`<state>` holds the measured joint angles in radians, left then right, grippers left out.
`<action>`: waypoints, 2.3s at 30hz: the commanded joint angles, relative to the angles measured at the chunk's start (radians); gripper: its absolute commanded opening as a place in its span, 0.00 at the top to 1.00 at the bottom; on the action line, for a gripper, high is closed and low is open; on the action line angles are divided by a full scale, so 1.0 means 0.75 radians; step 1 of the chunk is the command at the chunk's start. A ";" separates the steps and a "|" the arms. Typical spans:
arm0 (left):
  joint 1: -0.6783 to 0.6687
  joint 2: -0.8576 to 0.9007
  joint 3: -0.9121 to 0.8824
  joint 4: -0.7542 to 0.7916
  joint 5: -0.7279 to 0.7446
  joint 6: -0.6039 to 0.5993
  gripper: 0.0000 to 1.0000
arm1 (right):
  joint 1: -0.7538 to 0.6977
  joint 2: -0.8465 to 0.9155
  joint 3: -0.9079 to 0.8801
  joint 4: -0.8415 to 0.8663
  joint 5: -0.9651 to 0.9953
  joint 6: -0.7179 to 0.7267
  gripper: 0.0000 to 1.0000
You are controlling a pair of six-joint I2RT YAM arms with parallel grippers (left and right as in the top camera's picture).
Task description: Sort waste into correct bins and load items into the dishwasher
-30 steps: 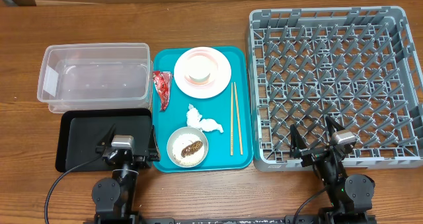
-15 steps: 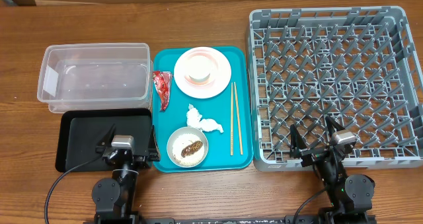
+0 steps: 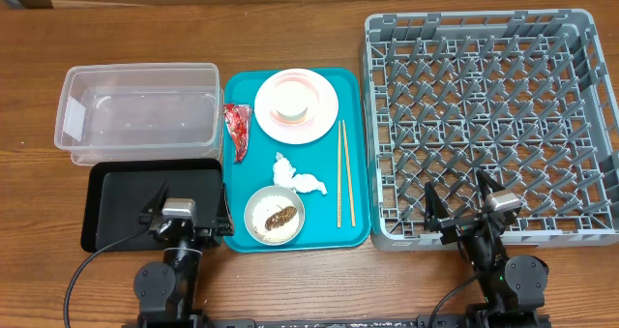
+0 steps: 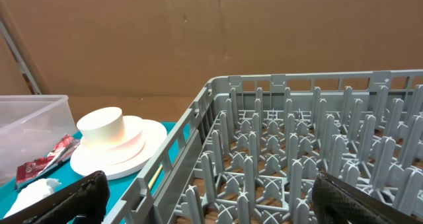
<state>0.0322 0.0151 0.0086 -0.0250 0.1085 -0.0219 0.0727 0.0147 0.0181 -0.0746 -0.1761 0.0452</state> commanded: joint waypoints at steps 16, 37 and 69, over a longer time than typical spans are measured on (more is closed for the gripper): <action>-0.004 0.018 0.689 -0.559 0.400 -0.129 0.00 | -0.003 -0.016 -0.013 0.008 0.004 0.001 0.00; -0.004 0.959 1.859 -1.626 0.502 -0.152 0.00 | -0.003 -0.016 -0.013 0.007 0.004 0.001 0.00; -0.556 1.892 1.824 -1.604 0.047 -0.191 0.33 | -0.003 -0.016 -0.013 0.008 0.004 0.001 0.00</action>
<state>-0.3256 1.3811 1.3804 -1.2442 0.2409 -0.1738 0.0727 0.0147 0.0181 -0.0750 -0.1761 0.0448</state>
